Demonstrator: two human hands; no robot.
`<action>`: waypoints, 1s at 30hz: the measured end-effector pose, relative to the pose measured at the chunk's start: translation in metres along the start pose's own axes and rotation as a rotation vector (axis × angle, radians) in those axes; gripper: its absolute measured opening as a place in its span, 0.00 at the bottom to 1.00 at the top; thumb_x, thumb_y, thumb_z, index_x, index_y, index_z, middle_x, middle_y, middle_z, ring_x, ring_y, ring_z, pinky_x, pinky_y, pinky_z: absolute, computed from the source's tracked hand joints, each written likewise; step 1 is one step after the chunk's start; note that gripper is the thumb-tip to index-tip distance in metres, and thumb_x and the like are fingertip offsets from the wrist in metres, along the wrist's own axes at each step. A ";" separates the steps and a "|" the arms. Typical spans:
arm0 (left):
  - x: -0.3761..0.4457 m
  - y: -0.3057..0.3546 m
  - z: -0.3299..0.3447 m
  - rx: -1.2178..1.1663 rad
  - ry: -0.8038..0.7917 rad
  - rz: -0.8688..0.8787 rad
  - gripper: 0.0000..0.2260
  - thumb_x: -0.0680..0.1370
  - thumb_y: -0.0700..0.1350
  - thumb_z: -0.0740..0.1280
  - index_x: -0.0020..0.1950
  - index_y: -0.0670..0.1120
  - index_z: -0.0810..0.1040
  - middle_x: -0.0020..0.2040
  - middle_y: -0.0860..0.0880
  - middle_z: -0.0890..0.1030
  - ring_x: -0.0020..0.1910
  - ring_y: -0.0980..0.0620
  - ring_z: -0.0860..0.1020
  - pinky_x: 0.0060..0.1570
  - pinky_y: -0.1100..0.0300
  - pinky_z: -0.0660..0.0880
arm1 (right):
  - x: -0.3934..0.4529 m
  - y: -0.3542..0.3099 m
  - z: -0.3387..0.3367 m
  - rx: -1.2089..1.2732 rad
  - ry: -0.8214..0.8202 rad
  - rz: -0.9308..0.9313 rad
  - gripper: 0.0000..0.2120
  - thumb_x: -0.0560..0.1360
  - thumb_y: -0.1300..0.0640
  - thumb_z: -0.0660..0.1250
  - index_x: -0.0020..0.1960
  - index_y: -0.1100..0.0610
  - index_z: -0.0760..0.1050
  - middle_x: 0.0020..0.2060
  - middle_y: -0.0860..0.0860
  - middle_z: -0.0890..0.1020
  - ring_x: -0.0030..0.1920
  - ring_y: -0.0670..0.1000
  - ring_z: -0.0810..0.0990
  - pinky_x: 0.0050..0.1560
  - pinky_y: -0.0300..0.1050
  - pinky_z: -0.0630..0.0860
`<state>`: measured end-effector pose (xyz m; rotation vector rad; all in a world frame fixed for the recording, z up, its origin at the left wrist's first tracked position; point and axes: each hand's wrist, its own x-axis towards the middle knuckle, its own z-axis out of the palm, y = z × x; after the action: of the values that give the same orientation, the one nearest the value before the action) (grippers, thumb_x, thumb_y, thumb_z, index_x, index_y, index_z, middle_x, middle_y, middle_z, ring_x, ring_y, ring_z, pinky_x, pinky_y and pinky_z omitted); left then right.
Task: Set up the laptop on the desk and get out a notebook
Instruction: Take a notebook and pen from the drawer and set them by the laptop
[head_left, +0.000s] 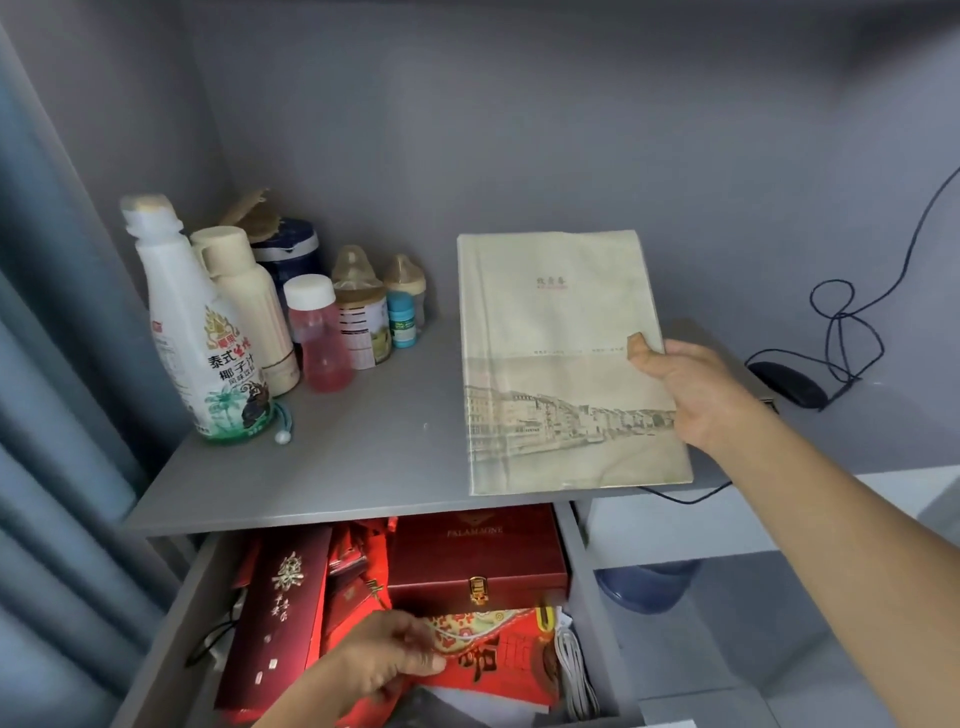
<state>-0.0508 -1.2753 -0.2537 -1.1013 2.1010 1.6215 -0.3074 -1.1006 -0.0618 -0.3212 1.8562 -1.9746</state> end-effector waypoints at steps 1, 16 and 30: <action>0.002 0.001 0.000 0.018 -0.025 -0.007 0.15 0.68 0.44 0.77 0.52 0.43 0.80 0.40 0.50 0.79 0.25 0.59 0.73 0.24 0.68 0.66 | -0.002 0.001 -0.002 -0.005 0.010 -0.006 0.06 0.71 0.54 0.73 0.45 0.55 0.81 0.54 0.58 0.83 0.53 0.58 0.82 0.60 0.62 0.76; 0.006 -0.007 0.006 0.199 -0.102 0.059 0.08 0.67 0.42 0.77 0.38 0.49 0.79 0.33 0.52 0.76 0.33 0.56 0.71 0.29 0.68 0.66 | -0.023 0.015 -0.013 0.030 0.043 -0.060 0.03 0.72 0.57 0.72 0.42 0.55 0.80 0.37 0.51 0.85 0.34 0.48 0.83 0.39 0.46 0.82; 0.009 -0.007 0.016 0.928 -0.239 0.118 0.09 0.72 0.43 0.67 0.49 0.50 0.83 0.46 0.53 0.82 0.52 0.51 0.80 0.55 0.59 0.75 | -0.027 0.027 -0.012 0.024 0.073 -0.036 0.03 0.72 0.58 0.72 0.42 0.57 0.80 0.42 0.54 0.83 0.42 0.54 0.81 0.56 0.57 0.78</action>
<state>-0.0557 -1.2644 -0.2693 -0.4469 2.3366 0.5809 -0.2852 -1.0783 -0.0862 -0.2807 1.8817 -2.0565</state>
